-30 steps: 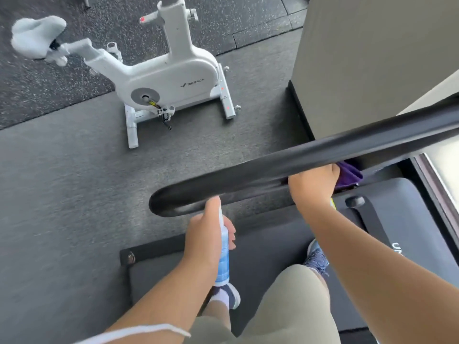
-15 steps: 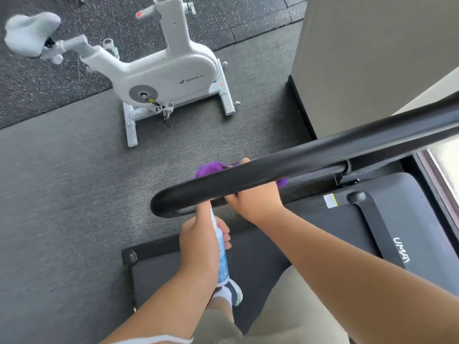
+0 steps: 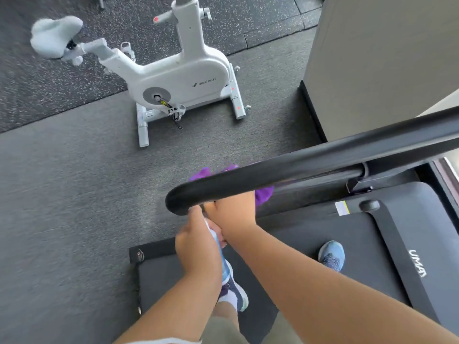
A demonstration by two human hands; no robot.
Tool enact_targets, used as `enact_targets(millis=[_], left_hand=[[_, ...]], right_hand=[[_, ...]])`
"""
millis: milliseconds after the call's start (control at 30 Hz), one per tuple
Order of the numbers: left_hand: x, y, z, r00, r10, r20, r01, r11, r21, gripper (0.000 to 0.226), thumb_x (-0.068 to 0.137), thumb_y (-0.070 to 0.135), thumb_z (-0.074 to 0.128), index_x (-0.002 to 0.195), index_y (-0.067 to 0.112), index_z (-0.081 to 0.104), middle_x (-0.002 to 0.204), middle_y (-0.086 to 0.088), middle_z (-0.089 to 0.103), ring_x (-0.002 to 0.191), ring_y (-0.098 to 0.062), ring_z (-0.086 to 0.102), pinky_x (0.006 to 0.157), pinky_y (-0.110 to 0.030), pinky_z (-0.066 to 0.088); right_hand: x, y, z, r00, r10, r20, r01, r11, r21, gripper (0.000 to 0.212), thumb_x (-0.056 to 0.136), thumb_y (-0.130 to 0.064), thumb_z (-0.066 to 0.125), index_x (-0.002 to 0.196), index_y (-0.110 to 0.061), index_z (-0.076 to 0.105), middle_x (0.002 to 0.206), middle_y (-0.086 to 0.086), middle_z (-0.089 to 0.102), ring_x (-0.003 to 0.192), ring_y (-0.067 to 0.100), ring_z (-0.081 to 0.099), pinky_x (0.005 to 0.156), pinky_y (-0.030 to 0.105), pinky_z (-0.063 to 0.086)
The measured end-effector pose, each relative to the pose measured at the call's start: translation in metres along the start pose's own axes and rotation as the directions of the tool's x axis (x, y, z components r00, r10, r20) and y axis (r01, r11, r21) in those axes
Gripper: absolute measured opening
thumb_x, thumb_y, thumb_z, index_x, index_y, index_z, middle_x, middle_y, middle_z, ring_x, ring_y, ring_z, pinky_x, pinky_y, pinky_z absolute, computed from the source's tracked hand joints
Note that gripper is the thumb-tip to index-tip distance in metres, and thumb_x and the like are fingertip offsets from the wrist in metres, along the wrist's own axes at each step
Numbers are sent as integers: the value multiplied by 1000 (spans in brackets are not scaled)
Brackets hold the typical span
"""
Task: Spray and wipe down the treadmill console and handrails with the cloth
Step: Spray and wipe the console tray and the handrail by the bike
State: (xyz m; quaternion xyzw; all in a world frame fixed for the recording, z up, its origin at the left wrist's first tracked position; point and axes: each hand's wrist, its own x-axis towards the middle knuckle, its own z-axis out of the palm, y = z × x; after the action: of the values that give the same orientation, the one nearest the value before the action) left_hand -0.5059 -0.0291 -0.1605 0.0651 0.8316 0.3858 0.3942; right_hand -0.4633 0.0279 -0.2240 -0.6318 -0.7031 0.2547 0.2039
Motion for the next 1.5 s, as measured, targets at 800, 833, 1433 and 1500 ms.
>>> enact_targets(millis=[800,833,1433,1500], left_hand=[[-25,-18,-32,977,45,208,-62,995,78,63,99,47,47,53,6,57,49,-11,54,48,-22,50,66,-36,44],[-23,-19,-38,982,34,183,-50,995,83,63,98,47,47,54,4,56,48,-10,53,47,-21,49,67,-37,44],[-4,13,-114,962,87,258,-97,995,28,58,102,39,47,58,3,57,55,-12,57,49,-21,54,60,-30,45],[1,16,-122,958,87,274,-97,995,23,58,101,39,47,56,4,56,54,-11,58,50,-22,55,60,-30,45]], right_hand=[[7,92,-77,871,491,-22,-483,846,-226,33,88,-34,53,68,-10,60,79,17,63,88,42,63,77,43,54],[4,78,-67,885,465,26,-449,866,-220,33,88,-34,53,65,-11,58,76,14,60,87,41,62,78,43,54],[12,-42,-18,758,190,624,-606,-152,781,16,92,-12,41,92,-2,53,66,8,35,51,18,37,51,23,32],[12,-40,-24,755,183,630,-571,-289,769,35,95,-18,39,117,6,51,88,27,47,71,33,56,62,39,54]])
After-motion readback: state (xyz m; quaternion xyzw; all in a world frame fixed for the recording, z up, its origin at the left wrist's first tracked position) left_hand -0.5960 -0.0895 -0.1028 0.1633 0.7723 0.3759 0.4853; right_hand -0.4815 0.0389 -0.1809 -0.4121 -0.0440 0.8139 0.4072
